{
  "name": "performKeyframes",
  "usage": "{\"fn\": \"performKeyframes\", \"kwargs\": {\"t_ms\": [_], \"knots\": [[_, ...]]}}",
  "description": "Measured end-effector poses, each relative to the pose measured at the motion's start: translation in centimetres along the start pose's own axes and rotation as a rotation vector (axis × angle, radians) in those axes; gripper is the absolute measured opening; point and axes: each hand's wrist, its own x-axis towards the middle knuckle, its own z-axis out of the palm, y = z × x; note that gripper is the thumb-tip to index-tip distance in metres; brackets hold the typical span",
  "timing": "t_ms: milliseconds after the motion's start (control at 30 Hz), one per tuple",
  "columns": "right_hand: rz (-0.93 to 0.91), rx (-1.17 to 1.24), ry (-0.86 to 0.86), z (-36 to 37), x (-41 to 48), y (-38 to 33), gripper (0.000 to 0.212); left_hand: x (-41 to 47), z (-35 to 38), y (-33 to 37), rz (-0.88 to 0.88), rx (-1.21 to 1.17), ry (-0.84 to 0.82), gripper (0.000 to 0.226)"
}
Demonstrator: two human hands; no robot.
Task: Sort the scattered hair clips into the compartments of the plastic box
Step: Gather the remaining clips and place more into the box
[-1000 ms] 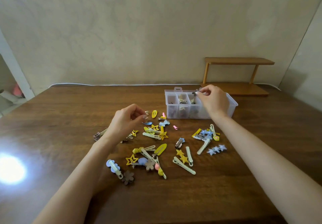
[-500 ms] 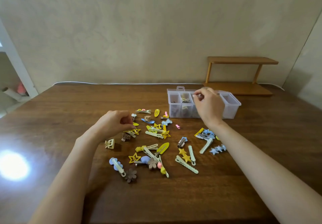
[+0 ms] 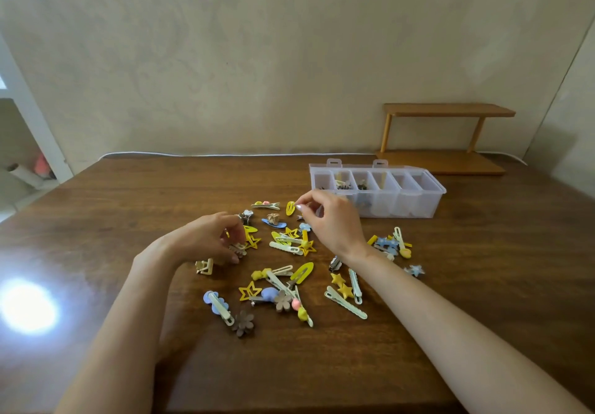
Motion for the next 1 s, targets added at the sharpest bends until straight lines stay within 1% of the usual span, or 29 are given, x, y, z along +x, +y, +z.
{"fn": "performKeyframes", "kwargs": {"t_ms": [67, 100, 200, 300, 367, 500, 633, 767, 867, 1000], "knots": [[0.002, 0.013, -0.022, 0.1, -0.3, 0.0, 0.009, 0.1, 0.1, 0.2, 0.023, -0.002, 0.039, 0.025], [0.004, 0.029, -0.032, 0.1, -0.4, -0.1, 0.009, 0.2, 0.2, 0.3, 0.036, -0.041, 0.070, 0.024], [-0.009, 0.113, -0.069, 0.0, -0.7, -0.5, 0.009, 0.2, 0.3, 1.2, 0.098, -0.294, 0.192, 0.028], [-0.009, 0.253, -0.161, -0.2, -0.8, -1.0, 0.023, 0.3, 0.9, 2.9, 0.192, -0.477, 0.278, 0.037], [-0.009, 0.315, -0.229, -0.3, -0.9, -1.4, 0.029, 0.4, 1.5, 3.9, 0.240, -0.503, 0.323, 0.040], [0.006, 0.413, -0.293, -0.4, -1.0, -1.5, 0.032, 0.8, 2.4, 4.9, 0.288, -0.510, 0.418, 0.042], [0.036, 0.451, -0.286, -0.5, -1.0, -1.3, 0.033, 1.0, 3.0, 5.6, 0.318, -0.535, 0.472, 0.041], [0.072, 0.466, -0.251, -0.6, -1.0, -1.1, 0.025, 0.8, 3.3, 6.1, 0.297, -0.643, 0.463, 0.031], [0.060, 0.446, -0.217, -0.6, -0.9, -0.8, 0.024, 0.9, 3.5, 6.4, 0.274, -0.615, 0.524, 0.023], [0.032, 0.364, -0.100, -0.8, -0.5, -0.6, 0.019, 1.1, 3.9, 6.1, 0.211, -0.551, 0.572, 0.016]]}}
